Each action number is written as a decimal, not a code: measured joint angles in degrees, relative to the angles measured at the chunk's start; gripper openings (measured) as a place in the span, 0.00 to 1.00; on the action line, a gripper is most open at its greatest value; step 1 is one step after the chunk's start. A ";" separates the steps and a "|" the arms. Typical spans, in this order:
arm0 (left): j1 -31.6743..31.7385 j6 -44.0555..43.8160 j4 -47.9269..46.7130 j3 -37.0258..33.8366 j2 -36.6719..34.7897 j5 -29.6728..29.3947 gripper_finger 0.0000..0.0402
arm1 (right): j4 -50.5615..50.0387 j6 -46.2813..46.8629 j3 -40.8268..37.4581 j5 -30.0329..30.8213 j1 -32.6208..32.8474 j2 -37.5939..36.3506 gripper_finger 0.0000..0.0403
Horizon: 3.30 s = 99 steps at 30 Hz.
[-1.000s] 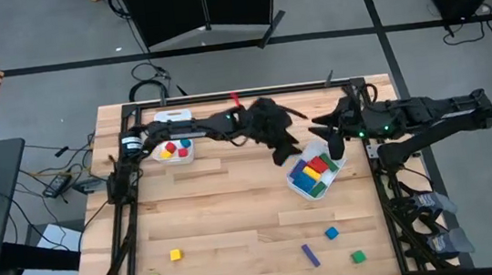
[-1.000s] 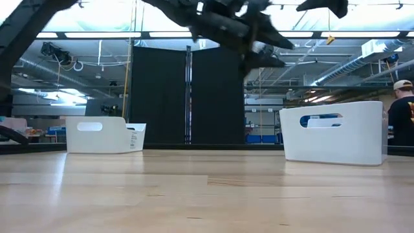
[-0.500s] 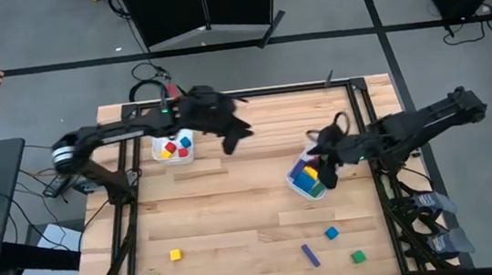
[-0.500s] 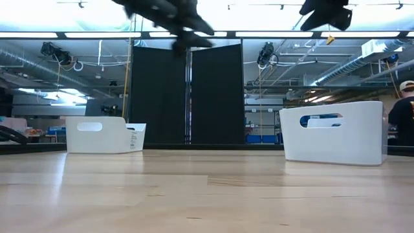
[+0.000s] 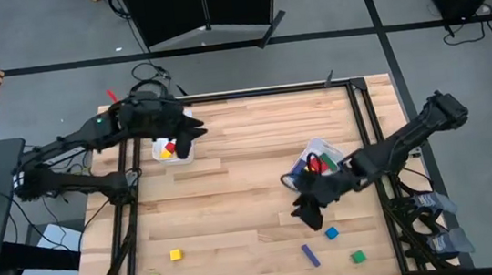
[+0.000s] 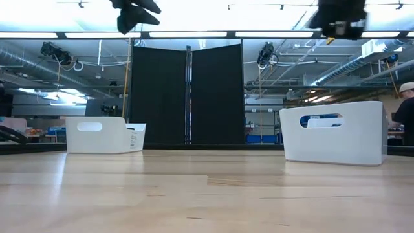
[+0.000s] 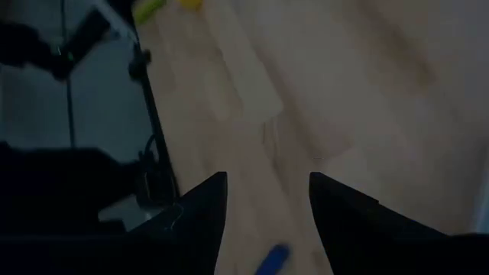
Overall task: Sort blocks by size
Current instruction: Put the green square block into the left white bin
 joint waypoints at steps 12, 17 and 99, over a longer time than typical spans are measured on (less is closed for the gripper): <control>0.02 1.09 -2.61 -0.02 -3.42 -1.70 0.38 | -17.05 23.91 0.09 -0.27 16.41 1.10 0.49; 0.00 0.95 -2.69 -0.02 -2.96 -2.18 0.38 | -22.08 37.44 0.04 2.56 22.94 2.32 0.49; 0.00 1.31 -2.59 -0.02 -2.98 -6.27 0.38 | 2.07 62.12 -13.68 -8.49 35.05 14.65 0.56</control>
